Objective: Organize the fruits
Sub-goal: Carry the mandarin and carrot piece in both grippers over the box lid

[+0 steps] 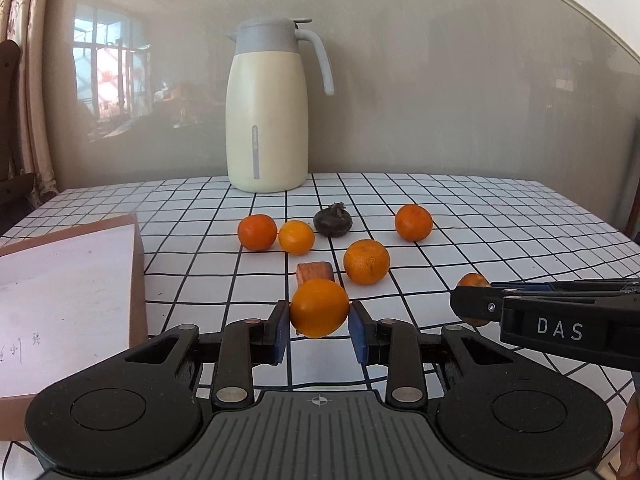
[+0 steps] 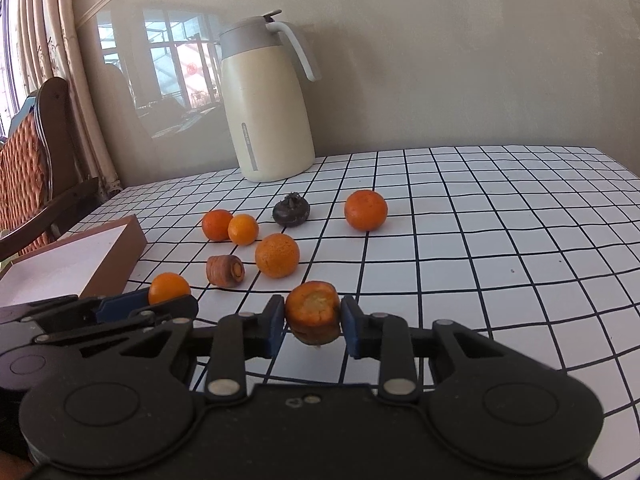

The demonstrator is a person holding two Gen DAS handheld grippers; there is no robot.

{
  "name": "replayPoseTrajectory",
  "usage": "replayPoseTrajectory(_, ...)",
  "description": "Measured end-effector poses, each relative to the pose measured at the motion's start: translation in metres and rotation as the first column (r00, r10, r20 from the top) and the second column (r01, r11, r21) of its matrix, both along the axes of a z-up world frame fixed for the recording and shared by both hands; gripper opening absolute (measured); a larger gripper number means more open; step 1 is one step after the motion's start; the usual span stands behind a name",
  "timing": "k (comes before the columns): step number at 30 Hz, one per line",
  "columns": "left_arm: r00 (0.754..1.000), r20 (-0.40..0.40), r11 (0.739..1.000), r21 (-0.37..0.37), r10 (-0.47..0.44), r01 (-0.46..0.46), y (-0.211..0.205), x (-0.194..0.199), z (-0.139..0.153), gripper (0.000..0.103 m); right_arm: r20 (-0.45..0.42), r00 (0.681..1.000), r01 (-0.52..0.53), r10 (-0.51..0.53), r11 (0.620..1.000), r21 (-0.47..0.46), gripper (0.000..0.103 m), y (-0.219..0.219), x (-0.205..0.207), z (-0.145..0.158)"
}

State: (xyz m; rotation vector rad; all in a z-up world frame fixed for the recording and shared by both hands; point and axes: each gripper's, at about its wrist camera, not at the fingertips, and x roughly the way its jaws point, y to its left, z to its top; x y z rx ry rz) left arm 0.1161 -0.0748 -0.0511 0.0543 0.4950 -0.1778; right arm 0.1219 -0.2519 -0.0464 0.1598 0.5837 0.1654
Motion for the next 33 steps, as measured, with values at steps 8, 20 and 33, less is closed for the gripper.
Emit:
replayPoseTrajectory(8, 0.999, 0.029, 1.0, 0.002, -0.015, 0.015, 0.015, -0.018, 0.009, 0.032, 0.018, 0.999, -0.038, 0.038, 0.999, 0.0, 0.022, 0.009, -0.015, 0.006)
replayPoseTrajectory(20, 0.996, 0.082, 0.999, -0.02, 0.031, -0.03, 0.052, -0.035, 0.025, 0.032, 0.093, 0.988, -0.124, 0.123, 0.992, -0.001, 0.022, 0.044, -0.021, 0.023)
replayPoseTrajectory(33, 0.981, 0.134, 0.99, -0.042, 0.141, -0.136, 0.104, -0.044, 0.035, 0.032, 0.155, 0.964, -0.22, 0.216, 0.975, 0.01, 0.022, 0.094, -0.014, 0.034)
